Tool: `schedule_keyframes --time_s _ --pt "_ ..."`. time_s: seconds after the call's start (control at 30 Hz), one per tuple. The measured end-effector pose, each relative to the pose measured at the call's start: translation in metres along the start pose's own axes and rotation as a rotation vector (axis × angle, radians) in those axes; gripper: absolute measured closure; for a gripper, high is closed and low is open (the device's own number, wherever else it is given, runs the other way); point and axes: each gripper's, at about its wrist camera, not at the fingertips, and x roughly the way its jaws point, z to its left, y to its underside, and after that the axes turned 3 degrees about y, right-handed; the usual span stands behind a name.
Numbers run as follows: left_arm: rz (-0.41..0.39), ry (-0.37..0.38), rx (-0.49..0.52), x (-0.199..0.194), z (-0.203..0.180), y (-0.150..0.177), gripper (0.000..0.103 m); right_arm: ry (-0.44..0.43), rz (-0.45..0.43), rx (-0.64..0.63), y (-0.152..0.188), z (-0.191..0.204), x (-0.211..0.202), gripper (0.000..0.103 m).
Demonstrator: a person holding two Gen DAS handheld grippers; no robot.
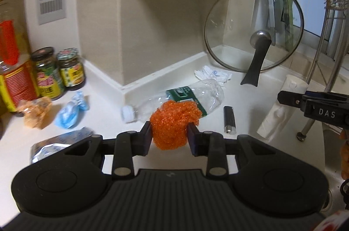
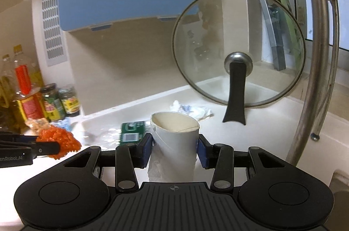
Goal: Collect trash
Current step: 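Carry the orange scrubber in the left gripper while the right gripper carries the paper cup to the bin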
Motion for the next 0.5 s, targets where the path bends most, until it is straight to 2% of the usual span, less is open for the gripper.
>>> schedule_keyframes --time_s 0.5 --pt "-0.012 -0.017 -0.064 -0.120 0.029 0.059 0.072 -0.173 0.023 0.045 0.028 0.067 -0.090 0.059"
